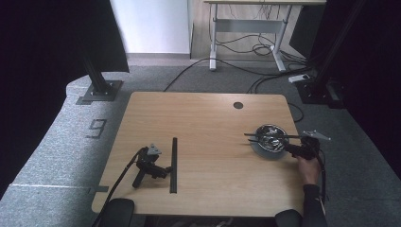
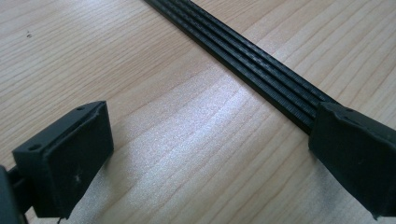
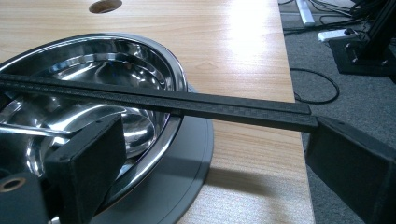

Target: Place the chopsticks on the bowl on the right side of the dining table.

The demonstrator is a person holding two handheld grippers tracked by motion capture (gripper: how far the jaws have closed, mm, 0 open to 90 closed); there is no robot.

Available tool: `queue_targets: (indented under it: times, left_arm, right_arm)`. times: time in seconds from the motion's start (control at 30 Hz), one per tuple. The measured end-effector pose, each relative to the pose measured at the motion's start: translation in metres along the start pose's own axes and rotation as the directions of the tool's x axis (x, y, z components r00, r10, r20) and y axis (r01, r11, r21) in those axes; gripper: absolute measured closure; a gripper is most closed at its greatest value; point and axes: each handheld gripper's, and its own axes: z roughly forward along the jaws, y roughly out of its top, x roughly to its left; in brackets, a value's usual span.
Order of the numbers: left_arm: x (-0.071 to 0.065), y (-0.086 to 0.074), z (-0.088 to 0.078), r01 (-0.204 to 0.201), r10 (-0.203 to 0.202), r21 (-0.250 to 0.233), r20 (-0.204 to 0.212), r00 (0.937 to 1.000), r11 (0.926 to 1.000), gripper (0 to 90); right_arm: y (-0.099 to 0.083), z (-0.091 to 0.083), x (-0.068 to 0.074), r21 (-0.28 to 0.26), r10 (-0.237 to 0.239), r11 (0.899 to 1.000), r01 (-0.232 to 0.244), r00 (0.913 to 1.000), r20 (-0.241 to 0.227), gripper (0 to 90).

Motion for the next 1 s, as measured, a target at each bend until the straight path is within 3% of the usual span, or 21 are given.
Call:
queue_targets:
  times: [0.73,1.0]
  left_arm:
    - [0.0000,0.0000,0.0000,0.000,0.000,0.000,0.000,1.0000,1.0000,0.0]
    - [0.0000,0.0000,0.0000,0.000,0.000,0.000,0.000,1.0000,1.0000,0.0]
  right_arm:
    - [0.0001,0.0003,0.0008,0.004,-0.004,1.000,0.004,1.0000,-0.008,5.6]
    - [0.0027,-0.0018,0.0017,0.029,-0.007,1.000,0.008,0.9997,-0.022,1.0]
